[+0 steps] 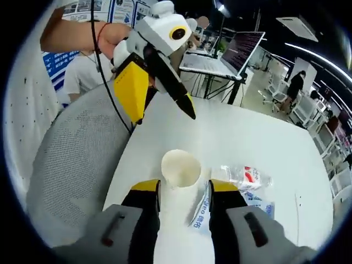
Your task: Arrange the tabletop items into an orderly group along one side of the table until the central work area is clear of visible clutter.
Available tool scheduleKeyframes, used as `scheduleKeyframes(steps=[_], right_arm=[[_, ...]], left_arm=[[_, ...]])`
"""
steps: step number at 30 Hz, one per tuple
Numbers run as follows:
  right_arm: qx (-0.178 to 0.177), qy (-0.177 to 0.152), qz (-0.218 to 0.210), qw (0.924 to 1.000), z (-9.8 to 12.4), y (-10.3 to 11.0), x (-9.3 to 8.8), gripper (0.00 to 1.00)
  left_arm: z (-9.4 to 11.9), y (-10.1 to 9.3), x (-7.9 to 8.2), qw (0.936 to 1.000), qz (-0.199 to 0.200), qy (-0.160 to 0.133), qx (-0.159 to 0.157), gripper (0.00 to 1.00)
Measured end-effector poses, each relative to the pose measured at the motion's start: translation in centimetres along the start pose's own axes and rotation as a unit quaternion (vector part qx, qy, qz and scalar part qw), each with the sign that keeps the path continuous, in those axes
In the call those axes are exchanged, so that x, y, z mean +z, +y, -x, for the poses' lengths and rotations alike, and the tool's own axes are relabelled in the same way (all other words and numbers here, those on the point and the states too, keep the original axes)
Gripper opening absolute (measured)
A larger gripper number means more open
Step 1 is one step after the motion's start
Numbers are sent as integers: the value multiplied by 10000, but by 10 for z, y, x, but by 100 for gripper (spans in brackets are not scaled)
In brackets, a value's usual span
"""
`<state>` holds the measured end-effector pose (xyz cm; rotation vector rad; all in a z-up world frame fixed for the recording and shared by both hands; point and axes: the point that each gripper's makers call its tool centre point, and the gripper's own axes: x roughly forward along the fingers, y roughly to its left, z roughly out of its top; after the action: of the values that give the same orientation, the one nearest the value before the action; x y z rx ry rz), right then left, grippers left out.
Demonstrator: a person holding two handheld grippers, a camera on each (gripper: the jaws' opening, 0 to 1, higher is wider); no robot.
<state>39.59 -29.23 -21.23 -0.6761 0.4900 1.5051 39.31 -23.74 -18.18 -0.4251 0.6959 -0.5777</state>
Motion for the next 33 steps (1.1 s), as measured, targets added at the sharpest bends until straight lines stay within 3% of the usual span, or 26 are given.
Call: scheduleKeyframes(steps=[5,10,19,27,33], right_arm=[[-236,-173,-540,9981,9,-7,-2,33],[-440,-412,-1182,9912,17,-12,-4,33],[-701,-407,-1399,9868,30,-13,-16,32],[-963,-567,-2023,9729,42,-22,-30,30],[-1143,-584,-2157,9680,52,-34,-43,28]], left_arm=[[-2,-2,3,10000,-74,34,-39,91],[-4,-6,6,9998,-154,60,-100,91],[-8,-13,11,9994,-274,125,-192,91],[-15,-24,13,9986,-381,194,-299,91],[-20,-30,16,9983,-415,207,-362,91]])
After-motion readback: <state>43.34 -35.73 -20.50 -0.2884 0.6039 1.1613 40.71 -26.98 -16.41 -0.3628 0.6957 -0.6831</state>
